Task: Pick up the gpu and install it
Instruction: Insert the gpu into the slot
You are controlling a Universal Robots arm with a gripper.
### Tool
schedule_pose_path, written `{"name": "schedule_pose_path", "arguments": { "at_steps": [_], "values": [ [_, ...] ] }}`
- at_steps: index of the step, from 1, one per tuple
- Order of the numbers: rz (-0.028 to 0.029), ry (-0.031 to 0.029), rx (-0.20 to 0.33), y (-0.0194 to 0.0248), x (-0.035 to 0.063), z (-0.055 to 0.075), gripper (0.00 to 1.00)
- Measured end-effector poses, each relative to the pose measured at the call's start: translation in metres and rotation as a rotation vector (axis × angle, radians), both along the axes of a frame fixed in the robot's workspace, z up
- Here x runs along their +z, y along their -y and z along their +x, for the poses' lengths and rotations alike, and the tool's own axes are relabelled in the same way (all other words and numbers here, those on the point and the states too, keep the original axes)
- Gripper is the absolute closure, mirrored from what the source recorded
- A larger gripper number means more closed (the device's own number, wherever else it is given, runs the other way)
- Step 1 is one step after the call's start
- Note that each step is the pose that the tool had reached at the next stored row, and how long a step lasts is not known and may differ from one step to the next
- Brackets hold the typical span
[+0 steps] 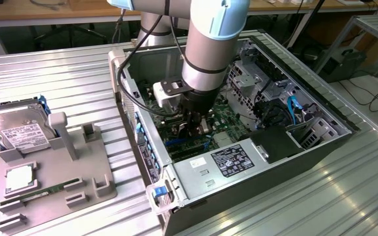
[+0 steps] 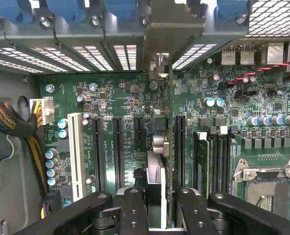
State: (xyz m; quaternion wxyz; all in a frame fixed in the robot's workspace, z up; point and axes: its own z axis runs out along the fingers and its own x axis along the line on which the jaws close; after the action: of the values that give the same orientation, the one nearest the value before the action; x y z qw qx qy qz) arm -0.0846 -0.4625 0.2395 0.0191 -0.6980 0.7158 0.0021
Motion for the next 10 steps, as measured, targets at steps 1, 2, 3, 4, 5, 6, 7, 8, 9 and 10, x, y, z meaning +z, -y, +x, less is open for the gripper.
{"name": "schedule_pose_path", "arguments": {
  "at_steps": [1, 2, 3, 4, 5, 6, 7, 8, 9, 10],
  "values": [
    [0.0003, 0.0001, 0.0, -0.0002, -0.0001, 0.0, 0.72],
    [0.0004, 0.0002, 0.0, -0.0004, -0.0002, 0.0, 0.72],
    [0.0001, 0.0, 0.0, -0.0007, -0.0001, 0.0, 0.72],
    [0.0001, 0.0, 0.0, -0.0009, -0.0001, 0.0, 0.72],
    [0.0001, 0.0, 0.0, -0.0012, -0.0002, 0.0, 0.72],
    [0.0, 0.0, 0.0, -0.0013, -0.0002, 0.0, 0.72],
    [0.0, 0.0, 0.0, -0.0013, -0.0004, -0.0001, 0.72],
    [0.0004, 0.0001, 0.0, -0.0014, -0.0012, -0.0001, 0.72],
    [0.0004, 0.0, 0.0, -0.0014, -0.0022, -0.0002, 0.72],
    [0.0006, 0.0, 0.0, -0.0014, -0.0034, -0.0003, 0.72]
  ]
}}
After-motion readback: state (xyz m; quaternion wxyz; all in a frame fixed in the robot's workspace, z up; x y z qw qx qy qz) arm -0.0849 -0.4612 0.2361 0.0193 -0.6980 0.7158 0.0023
